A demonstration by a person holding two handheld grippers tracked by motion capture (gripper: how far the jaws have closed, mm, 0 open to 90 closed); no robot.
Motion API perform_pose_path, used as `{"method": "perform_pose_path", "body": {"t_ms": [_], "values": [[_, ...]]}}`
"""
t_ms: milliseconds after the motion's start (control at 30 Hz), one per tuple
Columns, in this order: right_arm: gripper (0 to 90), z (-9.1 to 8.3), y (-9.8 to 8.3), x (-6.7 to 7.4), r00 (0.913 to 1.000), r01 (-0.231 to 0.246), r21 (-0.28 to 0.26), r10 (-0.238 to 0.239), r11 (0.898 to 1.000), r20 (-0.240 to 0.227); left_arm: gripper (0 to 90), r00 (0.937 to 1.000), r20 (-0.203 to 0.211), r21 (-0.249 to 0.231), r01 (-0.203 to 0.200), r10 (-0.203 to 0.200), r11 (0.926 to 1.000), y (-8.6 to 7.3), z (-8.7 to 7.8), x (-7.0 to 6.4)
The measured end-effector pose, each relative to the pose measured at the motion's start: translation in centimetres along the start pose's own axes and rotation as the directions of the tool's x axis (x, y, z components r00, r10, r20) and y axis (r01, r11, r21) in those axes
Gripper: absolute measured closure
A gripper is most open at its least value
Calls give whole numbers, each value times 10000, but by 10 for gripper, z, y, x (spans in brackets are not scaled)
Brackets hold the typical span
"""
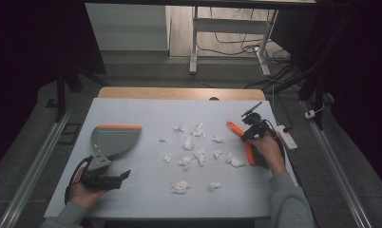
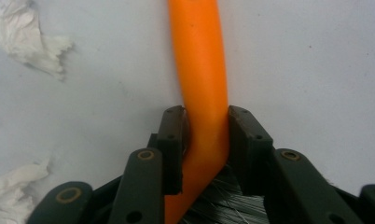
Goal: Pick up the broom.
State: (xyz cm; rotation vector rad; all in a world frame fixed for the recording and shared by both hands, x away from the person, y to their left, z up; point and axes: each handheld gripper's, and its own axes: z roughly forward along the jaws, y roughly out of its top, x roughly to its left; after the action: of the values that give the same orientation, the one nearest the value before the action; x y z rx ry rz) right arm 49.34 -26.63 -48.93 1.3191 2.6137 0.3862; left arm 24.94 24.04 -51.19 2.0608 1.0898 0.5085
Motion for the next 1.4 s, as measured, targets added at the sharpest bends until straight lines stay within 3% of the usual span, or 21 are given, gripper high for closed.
{"method": "perform_pose_path", "body": {"t_ms": [133, 333, 367, 400, 433, 533, 567, 600, 667, 700, 733, 767, 800, 833, 867, 900, 933, 967, 1000, 1167, 1400], "values": [[695, 0, -1, 1, 9997, 226, -112, -225, 9997, 65, 170, 10000, -3, -26, 9, -9, 10000, 0, -1, 0], [700, -11, -3, -3, 9999, 127, -611, -128, 9981, -18, 172, 10000, -7, -58, -12, 12, 10000, 0, -1, 0], [700, -16, -4, -4, 10000, 91, -834, -92, 9965, -14, 172, 10000, -19, -102, -7, 7, 9999, 0, -1, 0], [701, -29, -7, -8, 9995, -68, -1337, 28, 9910, -300, 176, 10000, -18, -134, 14, -15, 9999, 0, -1, 0], [701, -29, -7, -8, 9995, -68, -1337, 28, 9910, -300, 176, 10000, -34, -158, 17, -18, 9999, 0, -1, 0], [701, -54, -13, -13, 9976, -380, -2336, 234, 9716, -649, 183, 10000, -66, -316, 19, -21, 9995, 2, -3, 0], [701, -54, -13, -13, 9976, -380, -2336, 234, 9716, -649, 183, 10000, -40, -394, 59, -61, 9992, 2, -4, -1], [702, -60, -14, -13, 9969, -481, -2623, 301, 9638, -725, 186, 9999, 15, -493, 107, -106, 9987, 4, -5, -1], [702, -77, -17, -13, 9925, -760, -3362, 389, 9387, -1158, 194, 9991, 318, -763, 296, -273, 9966, 7, -6, -3], [702, -77, -17, -13, 9925, -760, -3362, 389, 9387, -1158, 194, 9978, 546, -913, 433, -384, 9949, 9, -7, -3], [702, -86, -18, -9, 9922, -727, -3626, 303, 9291, -1213, 204, 9971, 644, -1052, 468, -402, 9933, 11, -7, -4], [702, -86, -18, -9, 9922, -727, -3626, 303, 9291, -1213, 204, 9974, 618, -1127, 426, -358, 9927, 13, -6, -6], [701, -92, -17, -4, 9904, -813, -3958, 298, 9147, -1348, 210, 9975, 616, -1110, 406, -339, 9930, 14, -5, -7], [701, -92, -17, -4, 9904, -813, -3958, 298, 9147, -1348, 210, 9975, 636, -1039, 386, -321, 9938, 16, -4, -8], [701, -96, -16, -1, 9861, -985, -4305, 299, 8972, -1633, 210, 9978, 587, -985, 356, -299, 9945, 17, -2, -9], [701, -96, -16, -1, 9861, -985, -4305, 299, 8972, -1633, 210, 9982, 540, -926, 309, -260, 9952, 18, -1, -9], [701, -97, -14, 4, 9826, -1068, -4509, 247, 8862, -1840, 207, 9985, 498, -872, 279, -236, 9958, 21, 0, -10], [701, -97, -14, 4, 9826, -1068, -4509, 247, 8862, -1840, 207, 9989, 445, -869, 217, -179, 9960, 24, 1, -11], [702, -99, -12, 8, 9805, -1189, -4677, 292, 8758, -1946, 205, 9989, 445, -864, 191, -153, 9961, 27, 2, -12], [701, -102, -8, 19, 9667, -1615, -5098, 316, 8450, -2538, 203, 9965, 803, -993, 295, -215, 9946, 44, 11, -21], [701, -103, -2, 45, 9592, -1764, -5351, 224, 8262, -2817, 204, 9934, 1149, -1239, 104, 40, 9922, 69, 24, -39]]}}
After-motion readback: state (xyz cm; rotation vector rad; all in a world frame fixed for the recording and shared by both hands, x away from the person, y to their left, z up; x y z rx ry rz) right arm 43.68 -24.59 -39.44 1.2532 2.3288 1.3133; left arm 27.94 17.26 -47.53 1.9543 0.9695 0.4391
